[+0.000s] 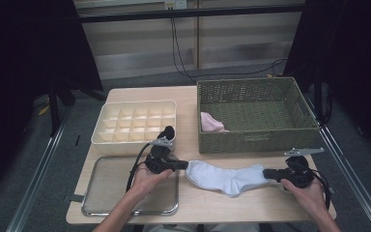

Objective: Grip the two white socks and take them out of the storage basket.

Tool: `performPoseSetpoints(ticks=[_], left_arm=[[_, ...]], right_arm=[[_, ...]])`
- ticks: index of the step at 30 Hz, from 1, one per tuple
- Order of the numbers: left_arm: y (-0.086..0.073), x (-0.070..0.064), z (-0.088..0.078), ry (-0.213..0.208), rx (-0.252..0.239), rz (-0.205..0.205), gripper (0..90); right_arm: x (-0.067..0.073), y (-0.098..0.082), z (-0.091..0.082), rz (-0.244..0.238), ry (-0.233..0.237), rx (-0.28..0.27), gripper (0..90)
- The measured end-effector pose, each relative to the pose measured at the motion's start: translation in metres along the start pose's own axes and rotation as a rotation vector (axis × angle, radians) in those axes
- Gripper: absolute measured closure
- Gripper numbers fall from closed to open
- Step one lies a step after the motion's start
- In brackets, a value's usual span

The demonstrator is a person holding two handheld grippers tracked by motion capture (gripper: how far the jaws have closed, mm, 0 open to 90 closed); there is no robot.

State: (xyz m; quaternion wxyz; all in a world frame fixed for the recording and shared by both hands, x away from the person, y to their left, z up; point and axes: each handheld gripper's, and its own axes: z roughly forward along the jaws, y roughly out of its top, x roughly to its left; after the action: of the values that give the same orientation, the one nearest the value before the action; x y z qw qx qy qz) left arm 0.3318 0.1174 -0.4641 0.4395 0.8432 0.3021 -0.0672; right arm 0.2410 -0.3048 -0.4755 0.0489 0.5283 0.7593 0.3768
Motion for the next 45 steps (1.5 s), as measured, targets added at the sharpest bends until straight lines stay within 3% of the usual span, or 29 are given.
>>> performPoseSetpoints(ticks=[3, 9, 15, 21, 27, 30, 32, 34, 38, 45], left_arm=[[0.001, 0.002, -0.001, 0.007, -0.03, -0.002, 90.0], [-0.002, 0.001, 0.003, 0.021, 0.007, 0.011, 90.0], [-0.002, 0.001, 0.004, 0.006, 0.007, 0.008, 89.7], [0.0, -0.001, 0.004, 0.001, 0.012, 0.018, 87.5], [0.002, -0.002, 0.009, 0.001, 0.014, 0.012, 77.0], [0.003, -0.002, 0.012, 0.007, 0.03, 0.02, 72.8], [0.002, -0.004, 0.013, 0.027, 0.041, 0.041, 78.6], [0.001, -0.004, 0.013, 0.024, 0.036, 0.034, 88.4], [0.002, -0.004, 0.01, 0.015, 0.027, 0.04, 89.8], [0.001, -0.003, 0.008, 0.011, 0.014, 0.041, 89.9]], right_arm=[[0.0, 0.0, -0.002, -0.001, -0.004, -0.02, 83.6], [0.002, 0.003, -0.006, -0.023, 0.007, -0.072, 83.5], [-0.005, -0.001, 0.003, 0.011, -0.023, -0.009, 73.4], [-0.005, 0.008, -0.002, 0.036, -0.023, -0.055, 67.7], [-0.007, 0.012, 0.013, 0.076, -0.059, -0.022, 65.4], [-0.006, 0.012, 0.022, 0.06, -0.073, 0.01, 69.1], [-0.005, 0.012, 0.024, 0.039, -0.089, 0.009, 78.7], [-0.005, 0.014, 0.021, 0.041, -0.089, -0.011, 83.6], [-0.003, 0.02, 0.016, 0.022, -0.076, -0.043, 88.6], [-0.005, 0.027, 0.022, -0.001, -0.068, -0.061, 89.0]])
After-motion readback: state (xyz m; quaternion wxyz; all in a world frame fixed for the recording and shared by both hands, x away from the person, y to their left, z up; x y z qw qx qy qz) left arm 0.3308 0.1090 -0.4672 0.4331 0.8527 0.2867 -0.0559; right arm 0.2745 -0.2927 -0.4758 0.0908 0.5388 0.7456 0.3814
